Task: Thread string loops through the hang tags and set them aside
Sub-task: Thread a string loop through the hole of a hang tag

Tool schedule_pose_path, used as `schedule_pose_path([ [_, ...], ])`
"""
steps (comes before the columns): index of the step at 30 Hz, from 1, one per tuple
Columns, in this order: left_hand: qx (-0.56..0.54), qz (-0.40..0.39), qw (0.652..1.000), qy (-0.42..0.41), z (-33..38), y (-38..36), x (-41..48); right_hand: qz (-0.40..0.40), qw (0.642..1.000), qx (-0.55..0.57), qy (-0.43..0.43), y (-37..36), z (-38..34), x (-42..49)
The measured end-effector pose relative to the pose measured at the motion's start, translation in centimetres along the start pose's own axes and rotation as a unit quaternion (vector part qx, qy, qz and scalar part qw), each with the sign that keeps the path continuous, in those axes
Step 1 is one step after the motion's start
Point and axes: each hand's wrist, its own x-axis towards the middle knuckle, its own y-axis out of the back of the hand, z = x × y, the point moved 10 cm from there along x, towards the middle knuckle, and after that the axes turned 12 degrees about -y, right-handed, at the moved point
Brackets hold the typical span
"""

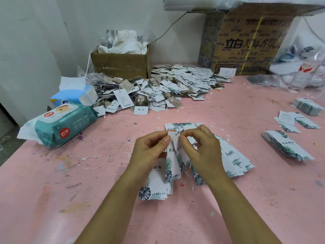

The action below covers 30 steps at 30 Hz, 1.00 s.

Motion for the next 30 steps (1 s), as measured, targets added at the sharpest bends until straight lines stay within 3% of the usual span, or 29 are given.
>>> schedule_pose_path([
  [9,-0.021,0.001,1.000,-0.004,0.2,0.1,0.1,0.004,0.999,-0.001,0.034,-0.1,-1.0,-0.4],
  [21,-0.044,-0.074,0.996,-0.027,0.6,-1.1,0.0,0.017,0.998,0.017,0.052,0.5,-1.5,-0.4],
  [30,-0.074,-0.046,0.996,-0.020,0.2,-0.9,0.1,-0.026,0.996,0.030,0.084,-0.5,-2.6,-0.8],
])
